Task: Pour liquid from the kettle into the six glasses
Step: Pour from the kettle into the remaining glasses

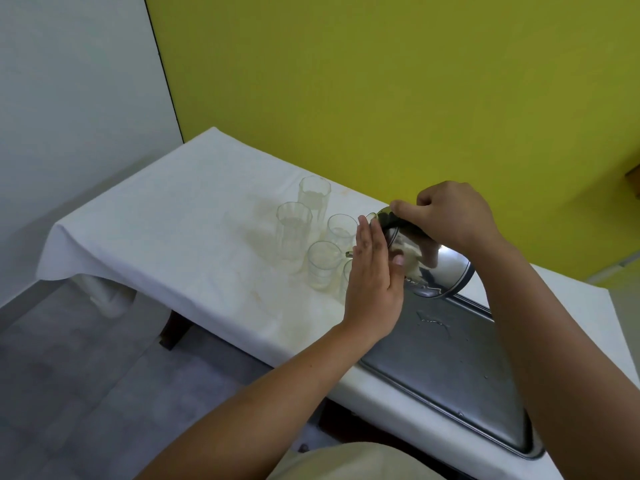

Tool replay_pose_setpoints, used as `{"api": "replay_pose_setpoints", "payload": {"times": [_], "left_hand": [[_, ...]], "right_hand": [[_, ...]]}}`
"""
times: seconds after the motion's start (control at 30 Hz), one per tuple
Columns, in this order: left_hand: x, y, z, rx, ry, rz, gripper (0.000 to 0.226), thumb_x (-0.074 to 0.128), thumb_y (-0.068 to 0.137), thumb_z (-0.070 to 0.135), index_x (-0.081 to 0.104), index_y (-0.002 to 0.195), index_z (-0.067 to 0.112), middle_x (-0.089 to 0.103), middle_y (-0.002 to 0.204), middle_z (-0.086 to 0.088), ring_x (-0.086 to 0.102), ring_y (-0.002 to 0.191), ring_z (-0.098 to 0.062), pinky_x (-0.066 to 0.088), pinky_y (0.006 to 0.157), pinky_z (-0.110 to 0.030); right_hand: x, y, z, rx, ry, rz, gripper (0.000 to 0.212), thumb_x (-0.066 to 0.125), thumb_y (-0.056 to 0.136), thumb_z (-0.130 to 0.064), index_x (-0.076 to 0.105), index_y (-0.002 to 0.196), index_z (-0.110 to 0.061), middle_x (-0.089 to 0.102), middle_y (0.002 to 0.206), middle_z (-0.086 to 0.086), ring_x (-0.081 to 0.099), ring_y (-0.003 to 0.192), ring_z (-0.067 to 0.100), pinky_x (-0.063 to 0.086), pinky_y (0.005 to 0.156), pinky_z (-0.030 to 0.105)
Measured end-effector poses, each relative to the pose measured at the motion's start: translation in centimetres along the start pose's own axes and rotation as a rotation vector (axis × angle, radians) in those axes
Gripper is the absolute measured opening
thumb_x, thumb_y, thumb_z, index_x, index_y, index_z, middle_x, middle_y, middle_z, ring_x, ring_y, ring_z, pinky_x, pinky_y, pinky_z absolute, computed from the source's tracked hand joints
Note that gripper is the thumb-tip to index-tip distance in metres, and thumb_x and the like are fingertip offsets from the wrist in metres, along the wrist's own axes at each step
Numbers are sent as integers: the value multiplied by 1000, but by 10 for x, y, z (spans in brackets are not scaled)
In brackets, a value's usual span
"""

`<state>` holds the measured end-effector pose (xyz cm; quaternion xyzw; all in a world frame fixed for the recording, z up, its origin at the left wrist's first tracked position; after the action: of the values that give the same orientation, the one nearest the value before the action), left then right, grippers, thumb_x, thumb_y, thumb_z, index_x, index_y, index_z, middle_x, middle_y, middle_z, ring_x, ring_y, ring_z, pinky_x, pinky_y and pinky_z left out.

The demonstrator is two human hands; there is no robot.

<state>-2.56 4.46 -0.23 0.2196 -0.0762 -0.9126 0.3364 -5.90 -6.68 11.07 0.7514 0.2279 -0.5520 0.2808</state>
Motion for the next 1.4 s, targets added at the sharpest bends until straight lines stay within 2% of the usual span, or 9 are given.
{"api": "replay_pose_setpoints", "payload": {"times": [0.33,0.6,0.73,0.87,1.03,1.23,1.27,1.37,1.4], "left_hand": [[-1,1,-2,-1,-16,64,61,30,101,26,-9,146,16,-21,151,9,-17,141,-5,10,117,-42],[-1,5,-1,-22,-18,47,59,30,101,26,-7,147,16,-21,149,12,-16,140,-3,5,118,-36],[-1,9,4,24,32,-12,57,28,102,25,-4,148,14,-17,153,4,-19,137,-1,-7,114,-26],[0,14,6,74,102,-52,56,27,101,25,-2,147,11,-11,157,-6,-13,142,-10,-8,114,-30],[0,20,11,137,209,-74,57,21,99,30,0,148,11,-9,157,-9,-9,144,-16,-12,112,-27],[3,21,18,188,275,-111,67,4,92,45,0,147,8,-7,157,-12,-8,144,-19,-6,115,-36],[4,20,20,186,275,-118,67,4,91,45,0,147,8,-7,157,-12,-8,144,-19,-6,115,-36],[9,16,24,168,252,-145,57,16,99,35,0,147,8,-8,157,-11,-8,144,-19,-6,115,-34],[11,14,25,159,236,-151,55,22,101,29,0,147,8,-9,157,-11,-8,144,-19,-6,115,-34]], "right_hand": [[1,5,-8,-37,-11,-2,59,59,82,-55,34,50,-12,32,50,5,30,52,23,21,48,29],[4,7,-4,-31,6,-10,59,58,82,-55,35,50,-11,33,50,6,31,52,24,23,49,31],[5,3,15,38,155,-3,55,60,81,-53,43,55,-7,34,53,12,31,54,25,26,53,33],[6,-2,28,97,266,8,54,61,83,-48,45,57,-4,33,56,14,30,54,25,25,52,33],[8,-6,39,195,440,18,67,59,78,-52,50,66,13,40,54,16,34,53,24,32,55,34],[8,-17,50,274,571,43,54,62,86,-41,40,49,-9,29,31,-9,26,35,10,24,48,29],[8,-18,52,275,578,46,54,62,85,-42,42,49,-7,31,32,-9,27,36,10,25,49,29],[4,-21,57,269,545,34,61,61,78,-52,60,65,8,50,46,14,38,47,20,33,54,31],[1,-22,57,265,509,35,61,61,78,-52,60,66,8,50,45,12,38,48,22,33,54,32]]}}
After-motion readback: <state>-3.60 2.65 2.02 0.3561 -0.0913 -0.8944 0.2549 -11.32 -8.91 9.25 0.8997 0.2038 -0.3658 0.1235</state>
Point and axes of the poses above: each hand's wrist, its own y-axis towards the middle knuckle, its own x-axis out of the palm, z = x × y, the point moved 1 cm from there along y, towards the middle knuckle
